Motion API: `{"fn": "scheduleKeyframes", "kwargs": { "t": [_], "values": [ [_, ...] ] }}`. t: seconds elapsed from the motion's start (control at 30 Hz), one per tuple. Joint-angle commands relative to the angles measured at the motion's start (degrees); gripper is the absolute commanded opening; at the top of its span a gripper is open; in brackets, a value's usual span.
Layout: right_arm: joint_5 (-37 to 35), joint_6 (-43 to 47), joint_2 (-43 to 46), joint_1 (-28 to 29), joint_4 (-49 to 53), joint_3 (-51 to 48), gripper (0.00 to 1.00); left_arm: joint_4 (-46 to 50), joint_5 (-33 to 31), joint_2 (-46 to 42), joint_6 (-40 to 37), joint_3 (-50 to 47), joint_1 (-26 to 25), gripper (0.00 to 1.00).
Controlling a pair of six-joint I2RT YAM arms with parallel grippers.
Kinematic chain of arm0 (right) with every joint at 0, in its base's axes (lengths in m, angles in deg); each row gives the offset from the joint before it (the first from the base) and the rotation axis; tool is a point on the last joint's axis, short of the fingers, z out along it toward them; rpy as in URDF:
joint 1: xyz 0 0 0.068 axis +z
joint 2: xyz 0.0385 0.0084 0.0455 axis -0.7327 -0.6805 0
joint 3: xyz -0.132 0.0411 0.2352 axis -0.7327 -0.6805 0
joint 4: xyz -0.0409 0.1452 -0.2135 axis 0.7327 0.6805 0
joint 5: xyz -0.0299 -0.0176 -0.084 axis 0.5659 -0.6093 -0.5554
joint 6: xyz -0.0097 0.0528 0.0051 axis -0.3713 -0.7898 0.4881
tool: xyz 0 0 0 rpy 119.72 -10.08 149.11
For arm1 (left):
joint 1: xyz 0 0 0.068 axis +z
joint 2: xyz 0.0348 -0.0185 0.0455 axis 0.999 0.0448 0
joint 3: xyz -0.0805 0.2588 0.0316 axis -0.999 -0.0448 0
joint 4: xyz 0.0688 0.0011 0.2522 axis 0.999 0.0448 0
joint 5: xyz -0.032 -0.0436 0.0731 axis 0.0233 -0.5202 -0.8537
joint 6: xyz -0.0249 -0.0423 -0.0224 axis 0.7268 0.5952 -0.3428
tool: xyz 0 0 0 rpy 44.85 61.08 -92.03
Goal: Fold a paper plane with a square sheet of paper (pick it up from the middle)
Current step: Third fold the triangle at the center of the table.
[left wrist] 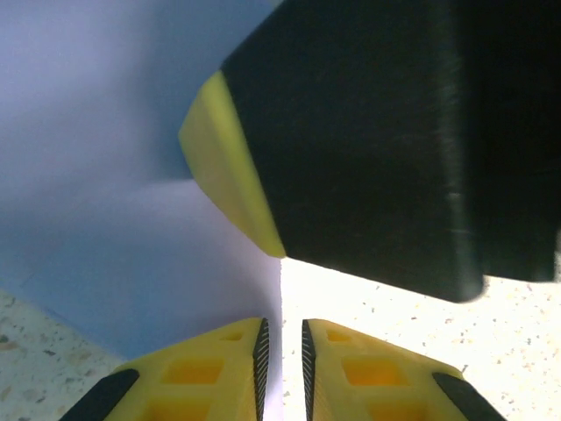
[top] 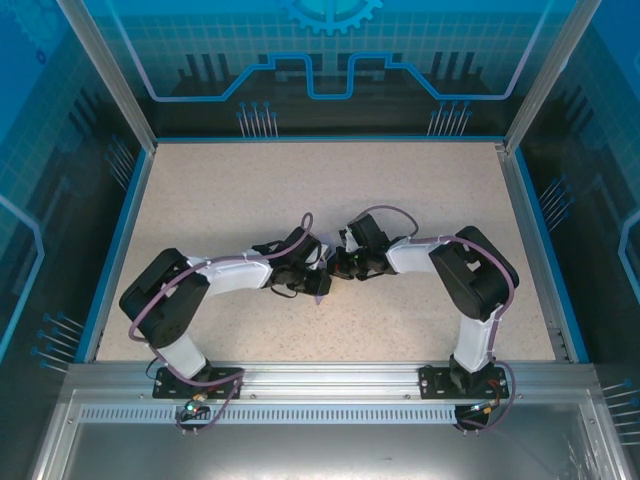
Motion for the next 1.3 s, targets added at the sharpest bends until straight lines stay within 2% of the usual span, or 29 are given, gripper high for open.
{"fn": "scheduleKeyframes", "kwargs": {
  "t": [0.0,0.2,0.93,1.27],
  "values": [
    [0.5,0.7,-1.6,-0.4,4.3,-1.1,0.04,-0.9,-0.5,1.6,-2.6,-0.9,-0.3,0.21],
    [0.3,1.1,-1.6,-0.4,4.7,-1.1,0.04,0.8,-3.5,1.8,-4.1,-0.8,-0.3,0.21],
    [0.9,1.4,-0.4,-0.6,4.6,-0.8,0.05,4.0,-7.5,2.1,-6.4,-3.1,-1.1,0.17],
    [3.0,-0.1,6.0,-1.8,3.5,-1.3,0.16,4.4,-10.9,3.1,-7.4,-4.4,-1.5,0.16]
  ]
}}
